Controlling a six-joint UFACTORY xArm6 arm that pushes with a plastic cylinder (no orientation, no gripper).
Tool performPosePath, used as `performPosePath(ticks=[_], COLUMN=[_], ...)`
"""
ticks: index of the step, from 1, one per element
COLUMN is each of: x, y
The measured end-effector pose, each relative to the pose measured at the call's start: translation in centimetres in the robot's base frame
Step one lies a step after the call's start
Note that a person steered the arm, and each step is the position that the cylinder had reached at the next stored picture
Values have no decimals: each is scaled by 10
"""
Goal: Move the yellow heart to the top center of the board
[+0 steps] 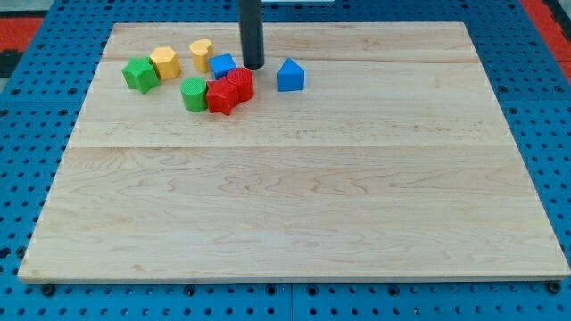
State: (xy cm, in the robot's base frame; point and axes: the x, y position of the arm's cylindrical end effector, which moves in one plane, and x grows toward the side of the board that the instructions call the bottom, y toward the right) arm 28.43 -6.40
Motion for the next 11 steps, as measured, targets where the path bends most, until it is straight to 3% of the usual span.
performPosePath(ticks=[3, 4, 6, 11], x=[31, 1, -13, 14], y=[-126, -124, -18, -24])
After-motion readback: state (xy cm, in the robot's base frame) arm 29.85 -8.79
